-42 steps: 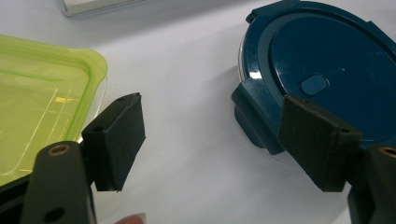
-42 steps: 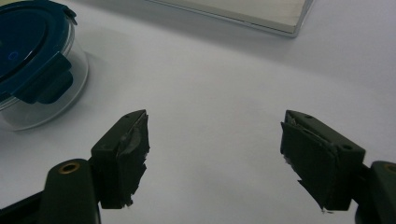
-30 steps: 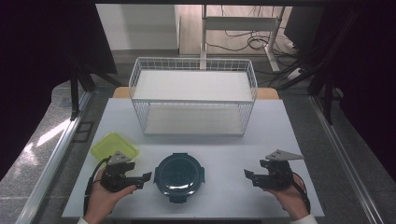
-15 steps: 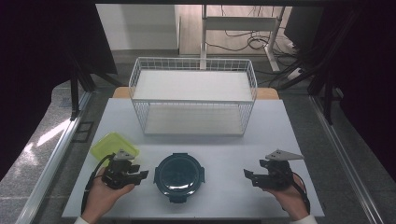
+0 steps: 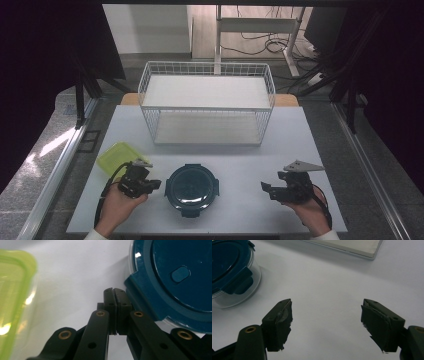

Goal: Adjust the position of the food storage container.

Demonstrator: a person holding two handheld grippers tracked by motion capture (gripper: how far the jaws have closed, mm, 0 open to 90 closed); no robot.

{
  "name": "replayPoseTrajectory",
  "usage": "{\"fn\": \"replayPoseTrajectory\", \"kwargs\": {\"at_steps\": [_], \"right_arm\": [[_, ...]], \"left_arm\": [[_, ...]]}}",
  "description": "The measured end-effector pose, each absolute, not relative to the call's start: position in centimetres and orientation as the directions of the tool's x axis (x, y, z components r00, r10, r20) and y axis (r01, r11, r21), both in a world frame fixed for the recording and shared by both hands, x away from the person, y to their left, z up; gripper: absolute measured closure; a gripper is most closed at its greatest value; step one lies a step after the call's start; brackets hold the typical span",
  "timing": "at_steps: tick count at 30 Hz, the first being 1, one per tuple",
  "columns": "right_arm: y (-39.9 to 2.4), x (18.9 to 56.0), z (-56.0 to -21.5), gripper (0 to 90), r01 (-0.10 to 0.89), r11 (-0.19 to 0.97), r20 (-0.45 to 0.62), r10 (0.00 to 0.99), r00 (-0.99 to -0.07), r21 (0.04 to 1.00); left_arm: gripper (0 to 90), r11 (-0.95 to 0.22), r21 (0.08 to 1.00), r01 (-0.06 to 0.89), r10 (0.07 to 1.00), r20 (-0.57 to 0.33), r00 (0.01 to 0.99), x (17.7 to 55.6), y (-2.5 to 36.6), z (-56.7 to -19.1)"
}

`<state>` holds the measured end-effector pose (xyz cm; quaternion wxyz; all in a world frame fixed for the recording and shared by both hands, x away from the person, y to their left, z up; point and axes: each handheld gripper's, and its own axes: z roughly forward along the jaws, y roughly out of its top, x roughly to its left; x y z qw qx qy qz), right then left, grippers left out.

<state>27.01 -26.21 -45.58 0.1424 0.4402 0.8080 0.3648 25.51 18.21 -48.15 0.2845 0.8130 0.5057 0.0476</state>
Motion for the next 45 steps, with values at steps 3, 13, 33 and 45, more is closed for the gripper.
{"fn": "replayPoseTrajectory", "kwargs": {"at_steps": [3,13,33,45], "right_arm": [[-26.2,27.0,-45.6,24.9,0.604,0.349,0.087,0.814,-0.574,0.717],[-26.0,27.1,-45.7,24.9,0.607,0.355,0.084,0.814,-0.575,0.711],[-25.6,27.2,-45.8,24.9,0.607,0.363,0.081,0.811,-0.579,0.706],[-25.6,27.2,-45.8,24.9,0.609,0.362,0.083,0.811,-0.578,0.706]], "left_arm": [[89.8,-0.348,0.496,0.796,0.839,-0.215,0.5,25.9,17.5,-48.7],[90.0,-0.355,0.47,0.808,0.842,-0.216,0.495,25.8,16.8,-49.5],[90.0,-0.38,0.487,0.786,0.83,-0.195,0.522,25.9,15.2,-49.0],[90.0,-0.394,0.483,0.782,0.814,-0.212,0.541,26.3,13.6,-49.2]]}}
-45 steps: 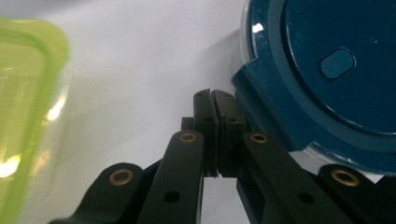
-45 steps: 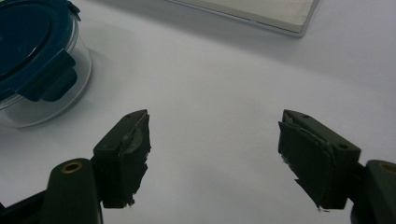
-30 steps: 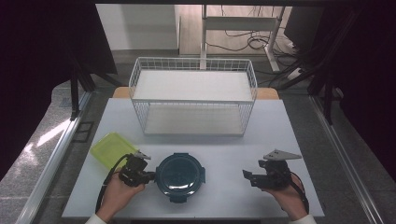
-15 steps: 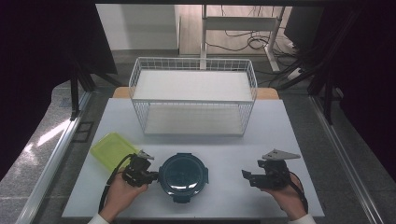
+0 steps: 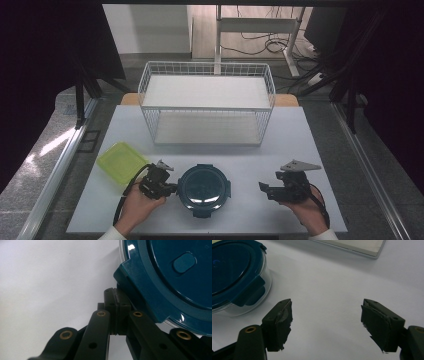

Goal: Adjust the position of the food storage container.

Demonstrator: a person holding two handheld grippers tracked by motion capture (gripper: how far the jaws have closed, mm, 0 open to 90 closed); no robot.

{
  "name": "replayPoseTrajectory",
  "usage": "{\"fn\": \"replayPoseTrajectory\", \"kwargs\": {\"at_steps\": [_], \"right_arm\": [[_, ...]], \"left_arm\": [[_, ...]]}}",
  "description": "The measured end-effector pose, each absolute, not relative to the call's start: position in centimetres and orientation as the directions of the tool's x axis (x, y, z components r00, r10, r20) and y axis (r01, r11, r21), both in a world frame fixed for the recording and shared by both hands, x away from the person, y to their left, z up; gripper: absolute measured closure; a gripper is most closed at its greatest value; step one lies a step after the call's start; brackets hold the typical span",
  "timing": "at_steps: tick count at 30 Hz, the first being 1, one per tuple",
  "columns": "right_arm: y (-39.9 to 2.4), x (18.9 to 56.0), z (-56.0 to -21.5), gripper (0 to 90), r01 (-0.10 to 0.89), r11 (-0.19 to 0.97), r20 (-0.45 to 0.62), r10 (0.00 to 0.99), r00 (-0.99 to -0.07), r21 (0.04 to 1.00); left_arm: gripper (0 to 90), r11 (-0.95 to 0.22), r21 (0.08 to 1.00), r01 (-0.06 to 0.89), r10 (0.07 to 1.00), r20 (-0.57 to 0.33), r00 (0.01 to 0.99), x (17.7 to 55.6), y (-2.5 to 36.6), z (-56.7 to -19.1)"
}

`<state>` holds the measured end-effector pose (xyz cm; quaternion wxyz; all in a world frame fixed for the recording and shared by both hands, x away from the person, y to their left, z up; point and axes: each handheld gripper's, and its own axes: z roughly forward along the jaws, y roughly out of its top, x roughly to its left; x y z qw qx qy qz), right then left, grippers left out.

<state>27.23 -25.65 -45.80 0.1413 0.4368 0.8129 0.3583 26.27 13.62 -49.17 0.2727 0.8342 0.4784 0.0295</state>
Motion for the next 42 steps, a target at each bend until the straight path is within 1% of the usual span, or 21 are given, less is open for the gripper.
{"fn": "replayPoseTrajectory", "kwargs": {"at_steps": [16,21,24,26,32,34,36,38,40,42], "right_arm": [[-25.6,27.3,-45.9,24.9,0.609,0.365,0.081,0.811,-0.58,0.704],[-25.7,27.3,-45.9,24.9,0.612,0.36,0.084,0.814,-0.575,0.704],[-25.6,27.2,-45.9,24.8,0.611,0.359,0.083,0.814,-0.575,0.706],[-25.6,27.2,-45.8,24.8,0.608,0.358,0.084,0.813,-0.577,0.708],[-25.7,27.2,-45.8,24.8,0.602,0.358,0.08,0.812,-0.578,0.714],[-25.6,27.2,-45.8,24.8,0.605,0.356,0.084,0.813,-0.577,0.713],[-25.6,27.2,-45.8,24.7,0.602,0.358,0.083,0.81,-0.581,0.714],[-25.4,27.1,-45.8,24.2,0.599,0.362,0.084,0.805,-0.587,0.714],[-25.3,27.1,-45.8,23.6,0.597,0.365,0.089,0.799,-0.595,0.715],[-25.2,27.0,-45.9,22.7,0.597,0.368,0.104,0.786,-0.609,0.712]], "left_arm": [[90.0,-0.435,0.482,0.76,0.788,-0.204,0.581,26.4,11.5,-49.2],[90.0,-0.443,0.487,0.753,0.779,-0.206,0.592,26.5,11.3,-49.2],[90.0,-0.452,0.506,0.734,0.778,-0.18,0.602,26.4,11.4,-49.2],[90.0,-0.446,0.517,0.73,0.782,-0.171,0.599,26.4,11.8,-49.1],[88.9,-0.355,0.576,0.737,0.796,-0.228,0.561,26.0,14.0,-48.1],[83.8,-0.332,0.591,0.735,0.797,-0.241,0.554,25.7,14.6,-47.8],[73.7,-0.308,0.599,0.739,0.793,-0.267,0.547,25.6,15.0,-47.7],[54.2,-0.285,0.606,0.742,0.798,-0.279,0.534,25.6,15.1,-47.6],[39.1,-0.265,0.612,0.745,0.802,-0.29,0.522,25.5,15.1,-47.5],[34.0,-0.247,0.63,0.736,0.802,-0.293,0.52,25.4,15.1,-47.2]]}}
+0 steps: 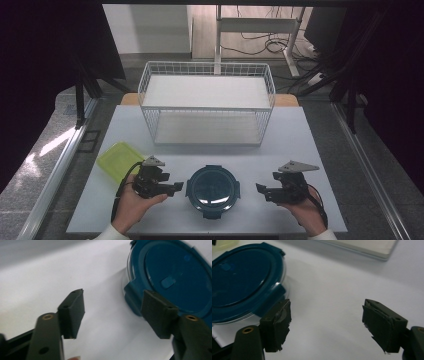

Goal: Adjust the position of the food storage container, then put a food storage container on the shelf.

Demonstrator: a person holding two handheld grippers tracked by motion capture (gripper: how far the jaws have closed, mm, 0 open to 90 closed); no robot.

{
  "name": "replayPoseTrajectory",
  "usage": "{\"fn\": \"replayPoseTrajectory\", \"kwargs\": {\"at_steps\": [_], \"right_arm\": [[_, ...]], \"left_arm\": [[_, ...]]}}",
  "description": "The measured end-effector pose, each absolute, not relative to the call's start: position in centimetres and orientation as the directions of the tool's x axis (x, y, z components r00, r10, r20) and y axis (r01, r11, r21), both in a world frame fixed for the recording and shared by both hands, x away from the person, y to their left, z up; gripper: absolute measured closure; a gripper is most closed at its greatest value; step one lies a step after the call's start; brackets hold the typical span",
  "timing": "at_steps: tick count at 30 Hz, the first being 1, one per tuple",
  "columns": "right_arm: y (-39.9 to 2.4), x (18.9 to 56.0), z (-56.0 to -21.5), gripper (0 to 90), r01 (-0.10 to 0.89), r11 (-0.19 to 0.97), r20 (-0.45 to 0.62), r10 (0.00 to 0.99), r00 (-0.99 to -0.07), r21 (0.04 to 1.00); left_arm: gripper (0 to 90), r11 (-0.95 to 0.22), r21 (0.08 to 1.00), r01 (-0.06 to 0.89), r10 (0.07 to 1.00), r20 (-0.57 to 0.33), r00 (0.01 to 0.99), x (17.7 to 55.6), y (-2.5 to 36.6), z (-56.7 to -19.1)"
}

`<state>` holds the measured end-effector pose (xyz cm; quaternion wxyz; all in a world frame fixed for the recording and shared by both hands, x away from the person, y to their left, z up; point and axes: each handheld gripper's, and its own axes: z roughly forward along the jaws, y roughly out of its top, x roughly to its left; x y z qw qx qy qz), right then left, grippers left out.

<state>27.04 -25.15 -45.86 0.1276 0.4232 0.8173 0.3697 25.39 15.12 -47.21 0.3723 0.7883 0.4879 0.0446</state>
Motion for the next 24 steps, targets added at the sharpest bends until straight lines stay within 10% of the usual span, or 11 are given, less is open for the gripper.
{"fn": "replayPoseTrajectory", "kwargs": {"at_steps": [24], "right_arm": [[-24.1,26.8,-45.7,15.5,0.63,0.34,0.244,0.715,-0.655,0.698]], "left_arm": [[14.0,-0.151,0.629,0.763,0.769,-0.41,0.49,25.2,15.3,-46.9]]}}
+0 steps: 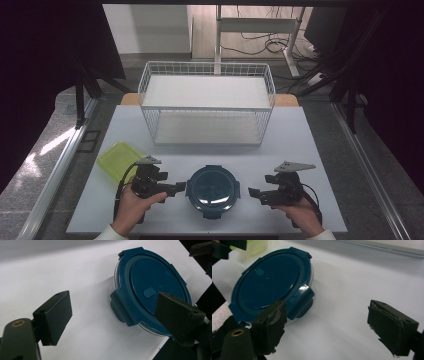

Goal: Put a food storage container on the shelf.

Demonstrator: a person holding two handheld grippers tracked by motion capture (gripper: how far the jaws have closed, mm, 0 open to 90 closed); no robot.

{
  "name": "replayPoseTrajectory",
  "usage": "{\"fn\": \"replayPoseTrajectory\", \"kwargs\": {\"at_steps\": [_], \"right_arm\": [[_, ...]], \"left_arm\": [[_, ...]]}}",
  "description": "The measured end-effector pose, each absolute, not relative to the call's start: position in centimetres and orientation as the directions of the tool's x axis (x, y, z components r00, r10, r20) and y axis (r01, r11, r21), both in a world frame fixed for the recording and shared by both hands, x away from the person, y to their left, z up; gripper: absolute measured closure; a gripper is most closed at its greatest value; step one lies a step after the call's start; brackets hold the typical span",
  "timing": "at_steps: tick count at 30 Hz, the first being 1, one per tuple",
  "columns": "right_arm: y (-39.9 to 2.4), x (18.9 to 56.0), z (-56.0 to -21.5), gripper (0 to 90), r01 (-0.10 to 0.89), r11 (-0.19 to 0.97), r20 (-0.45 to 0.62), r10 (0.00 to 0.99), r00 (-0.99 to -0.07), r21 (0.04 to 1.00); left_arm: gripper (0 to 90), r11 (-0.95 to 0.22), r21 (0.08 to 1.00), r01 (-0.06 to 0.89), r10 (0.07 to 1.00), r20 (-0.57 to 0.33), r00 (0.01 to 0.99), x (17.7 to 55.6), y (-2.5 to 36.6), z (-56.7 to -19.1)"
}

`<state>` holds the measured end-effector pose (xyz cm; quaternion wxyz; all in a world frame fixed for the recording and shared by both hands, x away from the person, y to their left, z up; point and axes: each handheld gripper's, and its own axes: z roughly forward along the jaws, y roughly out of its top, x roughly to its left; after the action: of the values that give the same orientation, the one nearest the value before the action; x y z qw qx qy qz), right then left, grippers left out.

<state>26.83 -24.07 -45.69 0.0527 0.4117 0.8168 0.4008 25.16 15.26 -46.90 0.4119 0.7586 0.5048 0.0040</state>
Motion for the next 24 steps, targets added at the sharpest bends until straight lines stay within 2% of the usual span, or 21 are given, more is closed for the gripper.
{"fn": "replayPoseTrajectory", "kwargs": {"at_steps": [9,24], "right_arm": [[-22.9,27.1,-46.0,12.3,0.676,0.316,0.34,0.678,-0.652,0.666],[-20.4,28.0,-46.8,10.3,0.745,0.282,0.433,0.668,-0.605,0.605]], "left_arm": [[10.0,-0.134,0.601,0.788,0.742,-0.466,0.482,25.5,14.4,-47.4],[7.3,-0.114,0.549,0.828,0.712,-0.536,0.454,26.5,13.2,-48.4]]}}
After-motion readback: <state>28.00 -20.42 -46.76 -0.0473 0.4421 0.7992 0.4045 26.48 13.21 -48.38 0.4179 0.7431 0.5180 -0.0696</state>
